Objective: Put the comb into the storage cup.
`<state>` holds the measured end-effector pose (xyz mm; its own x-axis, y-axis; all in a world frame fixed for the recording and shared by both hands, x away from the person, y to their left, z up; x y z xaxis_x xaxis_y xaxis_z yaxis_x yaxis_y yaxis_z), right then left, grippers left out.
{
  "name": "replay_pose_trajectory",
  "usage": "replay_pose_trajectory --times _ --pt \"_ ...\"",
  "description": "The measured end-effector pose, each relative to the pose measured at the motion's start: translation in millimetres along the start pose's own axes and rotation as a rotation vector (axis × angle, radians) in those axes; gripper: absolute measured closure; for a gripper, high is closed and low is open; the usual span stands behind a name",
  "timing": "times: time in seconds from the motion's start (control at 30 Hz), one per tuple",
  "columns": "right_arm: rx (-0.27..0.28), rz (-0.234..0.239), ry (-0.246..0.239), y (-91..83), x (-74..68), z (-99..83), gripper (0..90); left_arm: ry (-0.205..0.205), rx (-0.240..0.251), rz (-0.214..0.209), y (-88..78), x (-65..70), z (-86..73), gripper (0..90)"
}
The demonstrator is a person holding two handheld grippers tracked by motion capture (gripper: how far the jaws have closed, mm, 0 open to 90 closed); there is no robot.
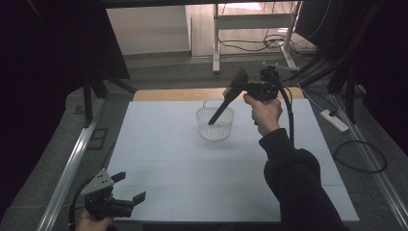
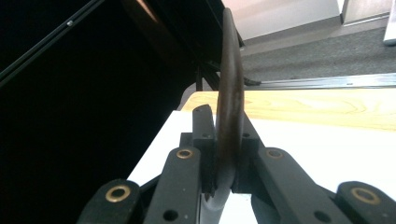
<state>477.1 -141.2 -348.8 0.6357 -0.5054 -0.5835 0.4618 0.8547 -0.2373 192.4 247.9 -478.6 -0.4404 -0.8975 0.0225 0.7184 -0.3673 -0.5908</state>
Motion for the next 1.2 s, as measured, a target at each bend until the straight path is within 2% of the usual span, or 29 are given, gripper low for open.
replay_pose_trajectory --times 0.13,0.3,0.6,0.83,1.2 --pt "0.014 -0.004 0.006 2.2 5.1 1.4 84.0 0.000 0.000 0.000 0.1 0.1 0.1 0.0" --pt "0.022 -0.019 -0.015 5.6 8.4 1.2 84.0 -0.005 -0.006 0.005 0.3 -0.5 0.1 0.0" --pt "0.003 -0.050 -0.032 15.4 13.9 -3.4 83.9 -0.013 -0.052 0.037 4.9 -0.2 1.0 0.5" --pt "-0.007 -0.053 -0.037 23.7 14.7 -7.6 83.9 -0.009 -0.090 0.053 8.5 0.5 1.6 1.0" --pt "-0.017 -0.073 -0.057 32.4 15.7 -15.7 83.9 -0.007 -0.106 0.060 9.8 0.7 1.7 1.3"
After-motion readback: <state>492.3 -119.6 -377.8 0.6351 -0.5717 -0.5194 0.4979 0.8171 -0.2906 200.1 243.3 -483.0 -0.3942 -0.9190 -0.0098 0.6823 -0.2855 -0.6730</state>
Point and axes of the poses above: each handheld gripper's, and its own axes: y roughly forward along the jaws, z roughly out of its top, x roughly to its right, the point moved 3 cm from there along y, roughly forward along the jaws, and after that the axes turned 13 degrees about z, right-handed, at the moved point
